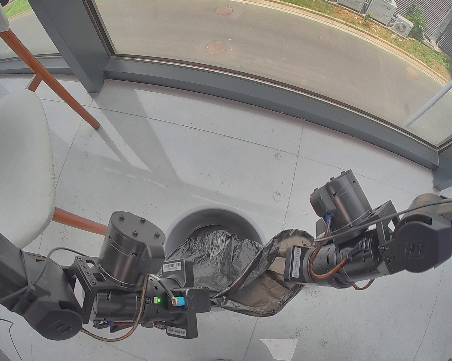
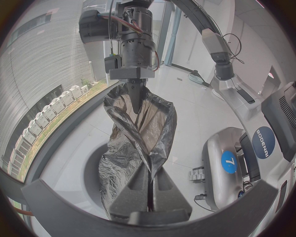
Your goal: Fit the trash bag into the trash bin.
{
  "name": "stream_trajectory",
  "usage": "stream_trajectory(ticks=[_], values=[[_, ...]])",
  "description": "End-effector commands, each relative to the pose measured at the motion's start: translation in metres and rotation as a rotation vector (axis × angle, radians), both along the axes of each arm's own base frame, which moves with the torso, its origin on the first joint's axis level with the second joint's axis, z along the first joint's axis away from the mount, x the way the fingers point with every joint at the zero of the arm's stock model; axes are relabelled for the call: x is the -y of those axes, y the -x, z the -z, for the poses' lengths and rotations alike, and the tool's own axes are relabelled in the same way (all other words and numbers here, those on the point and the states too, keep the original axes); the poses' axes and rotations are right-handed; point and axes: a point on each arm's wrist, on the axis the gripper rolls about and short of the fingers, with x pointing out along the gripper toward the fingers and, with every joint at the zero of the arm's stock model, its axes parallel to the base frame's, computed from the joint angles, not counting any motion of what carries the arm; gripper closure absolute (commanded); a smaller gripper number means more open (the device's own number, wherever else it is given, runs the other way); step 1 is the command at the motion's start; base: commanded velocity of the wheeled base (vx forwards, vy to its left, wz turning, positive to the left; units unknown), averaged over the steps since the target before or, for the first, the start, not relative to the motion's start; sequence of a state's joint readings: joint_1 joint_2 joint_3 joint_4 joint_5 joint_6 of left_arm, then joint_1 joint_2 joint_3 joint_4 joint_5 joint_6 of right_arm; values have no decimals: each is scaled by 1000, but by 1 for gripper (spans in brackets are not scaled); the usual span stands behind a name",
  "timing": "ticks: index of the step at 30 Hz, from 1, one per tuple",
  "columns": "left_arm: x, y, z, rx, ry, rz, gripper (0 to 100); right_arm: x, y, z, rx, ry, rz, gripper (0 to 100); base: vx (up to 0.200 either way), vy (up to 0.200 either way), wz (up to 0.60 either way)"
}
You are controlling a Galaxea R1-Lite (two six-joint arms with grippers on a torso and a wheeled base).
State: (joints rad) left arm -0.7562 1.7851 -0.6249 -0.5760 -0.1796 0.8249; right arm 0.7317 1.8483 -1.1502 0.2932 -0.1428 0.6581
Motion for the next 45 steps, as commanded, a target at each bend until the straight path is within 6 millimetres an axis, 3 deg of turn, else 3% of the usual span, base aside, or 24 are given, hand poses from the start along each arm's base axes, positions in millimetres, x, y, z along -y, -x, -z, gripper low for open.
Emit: stream_trajectory(ticks=[1, 6, 7, 12, 20, 26, 34, 45], values=[[4, -2, 16, -41, -36, 3, 100, 1, 2, 8, -21, 20, -5, 100, 0, 0, 0], [1, -1, 20, -51, -49, 1, 100, 2, 1, 9, -23, 23, -4, 100, 0, 0, 0], [1, 0, 21, -54, -51, 0, 0, 2, 1, 9, -22, 22, -3, 100, 0, 0, 0], [2, -5, 16, -33, -13, -20, 0, 1, 4, 6, -15, 16, -10, 100, 0, 0, 0], [-3, -17, 25, -83, 29, -106, 0, 0, 5, 5, -11, 16, -14, 100, 0, 0, 0], [12, -33, 53, -89, 129, -219, 0, 0, 3, 4, -5, 13, -5, 100, 0, 0, 0], [48, 7, 68, -164, 337, -351, 0, 2, 2, 3, -1, 10, 8, 100, 0, 0, 0], [55, -7, 82, -75, 388, -453, 0, 0, 4, 1, 6, 8, -1, 100, 0, 0, 0]])
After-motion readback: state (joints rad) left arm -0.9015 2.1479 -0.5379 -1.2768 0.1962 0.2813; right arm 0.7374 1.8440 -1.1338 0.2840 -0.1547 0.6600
